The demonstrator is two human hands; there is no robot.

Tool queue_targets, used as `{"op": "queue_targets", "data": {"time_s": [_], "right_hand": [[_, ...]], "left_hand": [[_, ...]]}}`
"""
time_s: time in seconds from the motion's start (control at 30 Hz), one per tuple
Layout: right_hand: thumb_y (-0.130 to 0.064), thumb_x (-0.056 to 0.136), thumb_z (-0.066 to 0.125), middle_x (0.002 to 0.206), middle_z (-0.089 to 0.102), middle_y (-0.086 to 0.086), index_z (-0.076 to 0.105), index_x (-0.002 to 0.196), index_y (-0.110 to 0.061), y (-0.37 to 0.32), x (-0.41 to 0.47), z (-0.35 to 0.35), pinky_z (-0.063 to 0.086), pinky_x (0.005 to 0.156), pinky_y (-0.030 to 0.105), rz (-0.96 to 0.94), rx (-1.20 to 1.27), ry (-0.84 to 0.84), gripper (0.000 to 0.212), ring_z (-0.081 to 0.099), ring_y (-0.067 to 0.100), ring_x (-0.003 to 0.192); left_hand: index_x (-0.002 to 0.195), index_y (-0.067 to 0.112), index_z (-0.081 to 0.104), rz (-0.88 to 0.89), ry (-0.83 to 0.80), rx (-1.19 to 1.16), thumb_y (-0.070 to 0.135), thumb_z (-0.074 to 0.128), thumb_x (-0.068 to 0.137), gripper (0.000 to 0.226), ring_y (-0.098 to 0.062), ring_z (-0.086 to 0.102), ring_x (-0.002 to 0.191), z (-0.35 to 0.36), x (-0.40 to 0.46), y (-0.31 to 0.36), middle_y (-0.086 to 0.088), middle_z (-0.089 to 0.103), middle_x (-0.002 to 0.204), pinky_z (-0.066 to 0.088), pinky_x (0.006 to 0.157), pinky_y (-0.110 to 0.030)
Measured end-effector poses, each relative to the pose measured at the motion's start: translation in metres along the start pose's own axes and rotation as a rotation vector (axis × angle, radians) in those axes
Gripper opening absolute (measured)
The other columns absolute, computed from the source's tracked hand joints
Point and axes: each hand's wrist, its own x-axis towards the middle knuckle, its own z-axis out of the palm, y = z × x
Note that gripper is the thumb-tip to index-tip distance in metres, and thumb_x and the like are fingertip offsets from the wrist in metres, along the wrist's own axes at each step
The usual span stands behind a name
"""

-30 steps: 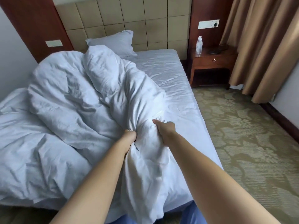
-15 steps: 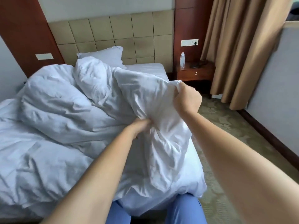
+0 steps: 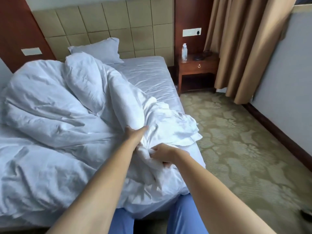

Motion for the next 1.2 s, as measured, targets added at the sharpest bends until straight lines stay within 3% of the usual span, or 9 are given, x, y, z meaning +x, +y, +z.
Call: {"op": "queue_targets", "data": {"time_s": [0.1,0.2,0.3,0.43,0.63,0.77,0.97,1.13,1.2], "right_hand": [[-0.034,0.085,0.059,0.063,0.056,0.004,0.060,0.082,-0.019,-0.003,0.003,-0.001,0.049,0.055,0.025,0.013,0.172,-0.157,0.016,0.051,0.015,0.044],[-0.038,0.085,0.065,0.055,0.056,0.000,0.063,0.077,-0.015,0.002,0.026,-0.011,0.050,0.051,0.026,0.008,0.475,0.196,0.024,0.055,0.015,0.051],[-0.043,0.089,0.053,0.107,0.061,0.010,0.059,0.111,-0.013,0.012,0.059,-0.019,0.048,0.091,0.036,0.167,0.555,0.563,0.037,0.058,0.029,0.105],[-0.057,0.081,0.059,0.137,0.030,0.014,0.027,0.141,-0.024,0.030,0.091,-0.022,0.036,0.104,0.041,0.408,0.695,0.508,0.075,0.045,0.035,0.122],[-0.043,0.072,0.073,0.141,0.030,0.014,0.017,0.145,-0.023,0.034,0.153,-0.033,0.043,0.100,0.038,0.380,0.799,0.631,0.094,0.049,0.034,0.118],[-0.028,0.082,0.064,0.115,0.059,0.011,0.036,0.130,-0.020,0.024,0.159,-0.057,0.052,0.088,0.043,0.366,0.749,0.598,0.056,0.061,0.033,0.103],[-0.008,0.082,0.051,0.080,0.054,-0.003,0.051,0.097,-0.018,0.006,0.097,-0.118,0.038,0.071,0.026,0.305,0.610,0.521,0.018,0.053,0.022,0.082],[-0.015,0.091,0.046,0.084,0.054,0.002,0.056,0.102,-0.013,-0.020,0.037,-0.204,0.036,0.071,0.024,0.209,0.554,0.541,0.016,0.052,0.020,0.083],[-0.012,0.090,0.045,0.090,0.055,0.006,0.057,0.110,-0.007,-0.031,0.020,-0.236,0.034,0.071,0.024,0.177,0.499,0.540,0.023,0.052,0.021,0.085]], "left_hand": [[0.150,0.007,0.006,0.006,0.005,0.055,0.006,0.074,0.076,0.100,-0.027,0.032,0.138,0.003,0.012,-0.013,-0.010,0.019,0.156,0.030,0.109,-0.032],[0.152,0.019,0.004,0.141,0.003,0.166,0.002,0.073,0.075,0.104,-0.027,0.021,0.143,0.015,0.029,-0.023,-0.009,0.008,0.159,0.023,0.116,-0.033],[0.150,0.034,0.015,0.349,0.189,0.603,0.013,0.067,0.084,0.086,-0.034,0.013,0.144,0.035,0.039,-0.028,-0.014,0.003,0.158,0.022,0.115,-0.041],[0.128,0.022,0.055,0.727,0.142,1.013,0.024,0.047,0.094,0.034,-0.028,0.013,0.145,0.057,0.062,-0.030,-0.010,0.024,0.154,0.009,0.117,-0.046],[0.138,0.029,0.044,0.575,-0.156,1.149,0.029,0.026,0.101,0.041,-0.031,0.034,0.133,0.070,0.117,-0.027,-0.014,0.033,0.146,0.022,0.112,-0.041],[0.134,0.024,0.051,0.458,-0.375,1.086,0.032,0.043,0.099,0.037,-0.033,0.042,0.129,0.057,0.125,0.002,-0.012,0.043,0.141,0.032,0.109,-0.041],[0.135,0.052,0.040,0.189,-0.759,1.002,0.078,0.030,0.073,0.068,-0.026,0.034,0.138,0.048,0.080,0.064,0.000,0.034,0.153,0.027,0.114,-0.036],[0.152,0.013,0.008,0.201,-0.848,0.782,0.015,0.065,0.088,0.086,-0.019,0.021,0.143,0.045,0.012,0.151,-0.004,0.018,0.157,0.021,0.113,-0.025],[0.152,0.012,-0.008,0.184,-0.845,0.776,0.012,0.070,0.083,0.104,-0.022,0.017,0.145,0.045,0.000,0.179,-0.008,0.009,0.159,0.026,0.112,-0.028]]}}
